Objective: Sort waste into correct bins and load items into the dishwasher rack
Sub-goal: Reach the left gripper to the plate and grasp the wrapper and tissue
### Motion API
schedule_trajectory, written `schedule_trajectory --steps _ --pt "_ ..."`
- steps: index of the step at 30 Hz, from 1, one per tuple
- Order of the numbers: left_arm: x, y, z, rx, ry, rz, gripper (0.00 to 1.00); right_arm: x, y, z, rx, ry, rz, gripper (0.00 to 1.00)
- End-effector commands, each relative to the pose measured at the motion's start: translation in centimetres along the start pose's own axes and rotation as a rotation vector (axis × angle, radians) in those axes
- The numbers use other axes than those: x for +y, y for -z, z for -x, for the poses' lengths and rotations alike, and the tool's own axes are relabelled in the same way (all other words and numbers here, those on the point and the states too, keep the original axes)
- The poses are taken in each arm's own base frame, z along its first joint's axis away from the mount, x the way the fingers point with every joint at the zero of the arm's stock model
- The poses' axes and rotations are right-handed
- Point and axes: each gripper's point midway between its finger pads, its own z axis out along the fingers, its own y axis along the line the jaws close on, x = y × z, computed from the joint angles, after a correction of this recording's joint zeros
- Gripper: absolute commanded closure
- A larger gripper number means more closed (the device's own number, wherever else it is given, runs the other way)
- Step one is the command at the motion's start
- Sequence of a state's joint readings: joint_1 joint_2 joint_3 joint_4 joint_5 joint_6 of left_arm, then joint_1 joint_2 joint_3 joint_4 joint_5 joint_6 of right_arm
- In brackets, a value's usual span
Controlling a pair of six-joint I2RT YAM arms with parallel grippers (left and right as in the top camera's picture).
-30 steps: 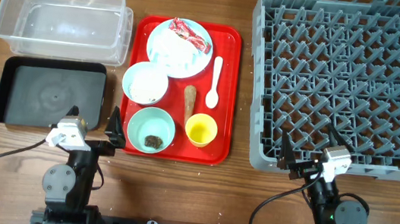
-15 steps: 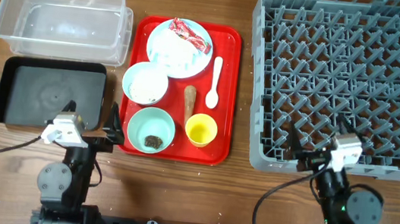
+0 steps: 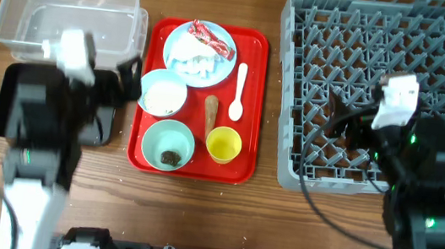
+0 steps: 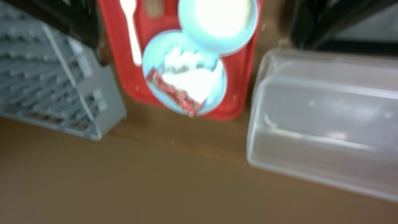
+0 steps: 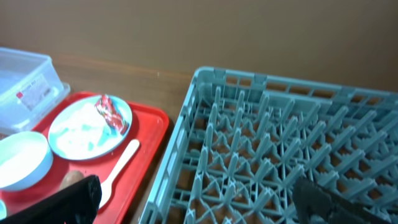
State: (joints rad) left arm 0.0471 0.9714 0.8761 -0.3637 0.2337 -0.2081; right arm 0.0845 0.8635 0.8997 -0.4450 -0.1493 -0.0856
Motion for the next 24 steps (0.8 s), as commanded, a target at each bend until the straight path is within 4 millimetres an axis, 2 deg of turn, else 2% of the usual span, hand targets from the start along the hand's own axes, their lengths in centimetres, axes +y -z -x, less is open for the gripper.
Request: schedule_trajectory --steps 1,6,9,11,12,15,18,21,24 --pt "-1.6 -3.3 2.3 0.162 0.056 -0.039 0.0 0.1 -0.8 1.2 0.075 0.009 0.025 0.0" --pt "-2.8 -10.4 2.1 0.462 0.051 0.041 0.0 1.1 -2.8 -0.6 0.317 -0.041 0.112 0.0" --pt "-5.2 -15.0 1.1 0.58 -0.04 0.026 0.0 1.2 -3.7 -2.4 0.446 -0.067 0.126 0.0" --pt "-6.8 -18.4 0.4 0.579 -0.125 -0.02 0.0 1.1 -4.9 -3.4 0.488 -0.08 0.132 0.0" --pt "-7.4 -20.2 -1.0 0.592 -0.137 -0.043 0.0 1.3 -5.6 -4.1 0.516 -0.095 0.147 0.0" --pt "-9.3 -22.3 -4.6 0.664 -0.116 -0.108 0.0 1.5 -6.5 -5.9 0.588 -0.138 0.153 0.0" --pt "-9.9 -24.2 -7.2 0.698 -0.118 -0.116 0.0 1.5 -7.2 -6.8 0.623 -0.146 0.154 0.01" --pt "-8.2 -26.5 -10.2 0.711 0.069 0.089 0.0 1.4 -7.4 -7.2 0.636 -0.166 0.149 0.0" --pt "-7.1 -28.6 -13.3 0.718 0.134 0.193 0.0 1.5 -7.4 -7.2 0.639 -0.167 0.15 0.0"
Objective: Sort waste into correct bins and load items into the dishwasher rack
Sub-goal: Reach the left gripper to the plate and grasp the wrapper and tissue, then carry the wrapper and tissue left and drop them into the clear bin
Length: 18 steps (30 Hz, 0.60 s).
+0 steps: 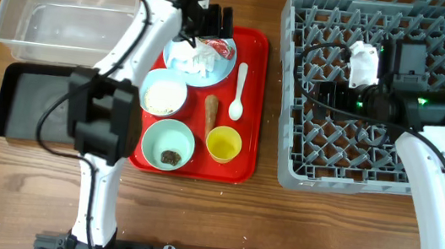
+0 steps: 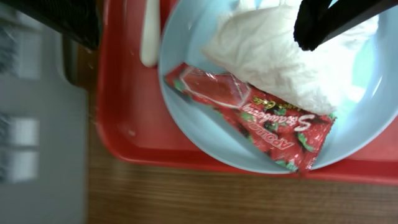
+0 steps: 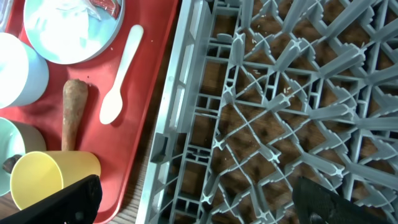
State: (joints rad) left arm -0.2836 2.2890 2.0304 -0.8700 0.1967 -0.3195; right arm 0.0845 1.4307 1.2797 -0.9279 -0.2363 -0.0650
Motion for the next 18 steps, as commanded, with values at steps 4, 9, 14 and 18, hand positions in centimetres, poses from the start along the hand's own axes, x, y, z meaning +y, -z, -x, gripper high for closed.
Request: schedule_trajectory --steps 4,9,14,18 --pt "3.4 -5.8 -1.5 0.003 0.24 0.192 0.0 0.5 0.2 0.4 -0.002 -0.013 0.022 0.0" --pt "4.5 -6.6 -1.9 -0.004 0.249 0.253 0.0 0.5 0.2 0.4 -0.002 -0.045 0.022 0.0" --pt "5.0 -9.3 -4.0 0.056 0.236 0.284 0.29 0.5 0.2 0.4 -0.002 -0.069 0.022 0.0" --pt "5.1 -9.9 -4.8 0.079 0.227 0.295 0.91 0.5 0.2 0.4 -0.002 -0.069 0.022 0.0"
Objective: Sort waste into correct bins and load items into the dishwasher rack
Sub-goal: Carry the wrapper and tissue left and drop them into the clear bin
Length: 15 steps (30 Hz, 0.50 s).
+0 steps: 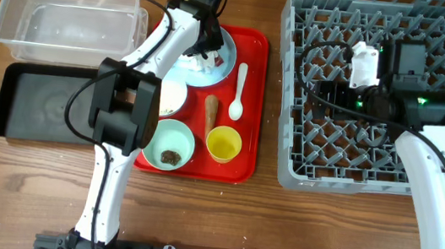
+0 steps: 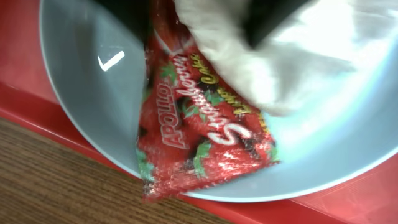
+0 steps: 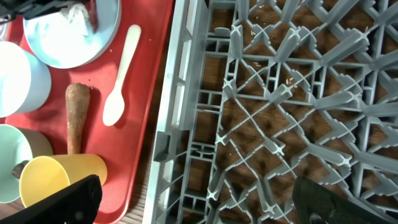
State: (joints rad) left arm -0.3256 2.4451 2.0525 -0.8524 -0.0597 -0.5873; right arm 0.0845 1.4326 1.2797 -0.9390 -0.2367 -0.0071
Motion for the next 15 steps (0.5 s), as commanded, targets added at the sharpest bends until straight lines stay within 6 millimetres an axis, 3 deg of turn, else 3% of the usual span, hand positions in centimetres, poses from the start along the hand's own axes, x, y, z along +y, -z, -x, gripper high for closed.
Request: schedule_trajectory --steps 1,3,6,7,9,13,15 --pt "0.5 -3.6 -3.0 0.09 -0.023 0.038 0.96 0.5 0.3 0.7 -0.014 -0.007 0.022 0.0" --pt "0.7 -3.1 -2.9 0.095 -0.02 0.041 0.96 0.5 0.3 0.7 -0.014 -0.008 0.022 0.0" --pt "0.2 0.5 -1.5 0.082 -0.033 0.016 0.96 0.5 0.3 0.7 -0.014 -0.008 0.022 0.0" --pt "-0.2 4.1 -0.1 0.052 -0.071 -0.01 0.96 0.5 0.3 0.7 -0.015 -0.008 0.022 0.0" --pt "-0.1 8.7 1.6 0.003 -0.095 -0.036 0.96 0.5 0.3 0.7 -0.015 -0.008 0.022 0.0" --pt "1.6 15.2 4.4 -0.094 -0.043 -0.075 0.96 0.5 0.3 0.7 -0.015 -0.008 0.022 0.0" --pt "3.8 18.0 6.2 -0.152 -0.001 -0.077 0.96 0.5 0.3 0.7 -0.015 -0.008 0.022 0.0"
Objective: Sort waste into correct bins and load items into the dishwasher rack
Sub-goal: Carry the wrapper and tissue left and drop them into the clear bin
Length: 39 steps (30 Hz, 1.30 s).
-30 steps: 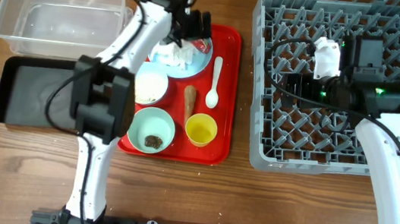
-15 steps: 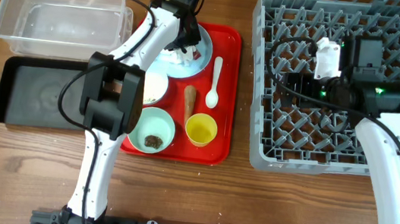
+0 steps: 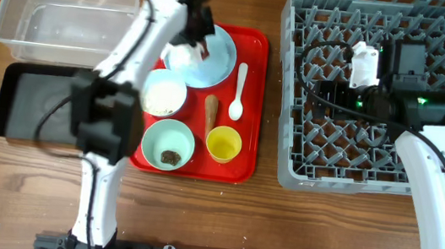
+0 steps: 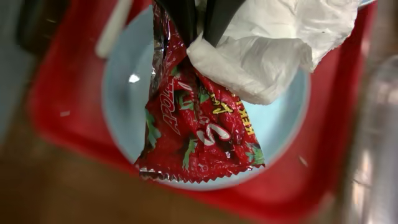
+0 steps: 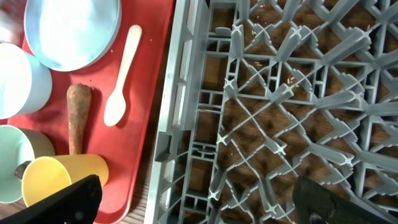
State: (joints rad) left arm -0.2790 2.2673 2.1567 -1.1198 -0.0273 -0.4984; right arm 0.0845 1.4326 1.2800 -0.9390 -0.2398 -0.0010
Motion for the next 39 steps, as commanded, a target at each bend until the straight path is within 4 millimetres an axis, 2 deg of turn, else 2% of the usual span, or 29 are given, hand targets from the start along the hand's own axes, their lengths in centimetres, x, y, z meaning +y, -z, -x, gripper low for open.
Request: schedule_trajectory --steps 1,3,7,10,13,14,15,16,18,19,23,26,28,30,32,33,35,37,39 --pt "3.2 8.1 4.8 -0.178 0.049 -0.039 0.96 0.5 0.3 0.7 -0.017 -0.001 0.02 0.0" --pt "7.4 9.3 6.9 -0.24 0.107 0.043 0.96 0.9 0.3 0.7 -0.018 0.0 0.043 0.0" --pt "14.6 8.1 8.9 -0.26 0.213 0.193 0.96 1.1 0.3 0.8 -0.021 0.001 0.056 0.0" --pt "17.7 6.5 9.6 -0.246 0.265 0.23 0.96 1.1 0.3 0.9 -0.022 0.001 0.056 0.0" --pt "19.6 5.0 9.7 -0.223 0.292 0.254 0.96 1.1 0.3 0.9 -0.023 0.001 0.057 0.0" --pt "19.9 4.3 9.9 -0.224 0.297 0.256 0.86 1.1 0.3 0.9 -0.024 0.001 0.057 0.0" --pt "19.9 3.9 10.0 -0.224 0.298 0.256 0.63 1.1 0.3 0.9 -0.024 0.001 0.057 0.0" --pt "20.1 3.2 10.3 -0.227 0.3 0.256 0.19 1.1 0.3 0.9 -0.022 0.001 0.057 0.0" --pt "20.1 2.7 10.8 -0.242 0.294 0.251 0.03 1.1 0.3 0.8 -0.02 0.0 0.057 0.0" --pt "20.0 2.7 11.2 -0.254 0.266 0.248 0.0 1.1 0.3 0.8 -0.019 -0.001 0.057 0.0" --pt "19.1 3.7 11.6 -0.269 0.189 0.222 0.0 1.1 0.3 0.8 -0.018 0.0 0.056 0.0" --pt "18.1 6.4 11.2 -0.273 0.133 0.184 0.0 1.1 0.3 0.8 -0.021 0.0 0.056 0.0" --pt "17.3 7.5 10.9 -0.265 0.092 0.142 0.0 1.1 0.3 0.8 -0.021 0.001 0.056 0.0" --pt "15.8 9.2 9.8 -0.238 0.071 0.057 0.01 1.1 0.3 0.8 -0.021 0.001 0.056 0.0" --pt "13.7 11.9 7.3 -0.174 0.057 -0.053 0.03 1.1 0.3 0.9 -0.024 0.001 0.056 0.0" --pt "12.4 14.0 4.9 -0.125 0.041 -0.089 0.02 1.1 0.3 1.0 -0.03 0.003 0.056 0.0" --pt "11.3 15.5 2.0 -0.057 0.011 -0.083 0.0 1.1 0.3 1.6 -0.051 0.008 0.056 0.0" --pt "10.1 15.6 -0.8 0.029 -0.024 -0.073 0.01 1.1 0.4 2.1 -0.071 0.01 0.057 0.0" --pt "8.4 14.5 -3.4 0.115 -0.075 -0.063 0.04 1.2 0.4 2.3 -0.082 0.014 0.057 0.0"
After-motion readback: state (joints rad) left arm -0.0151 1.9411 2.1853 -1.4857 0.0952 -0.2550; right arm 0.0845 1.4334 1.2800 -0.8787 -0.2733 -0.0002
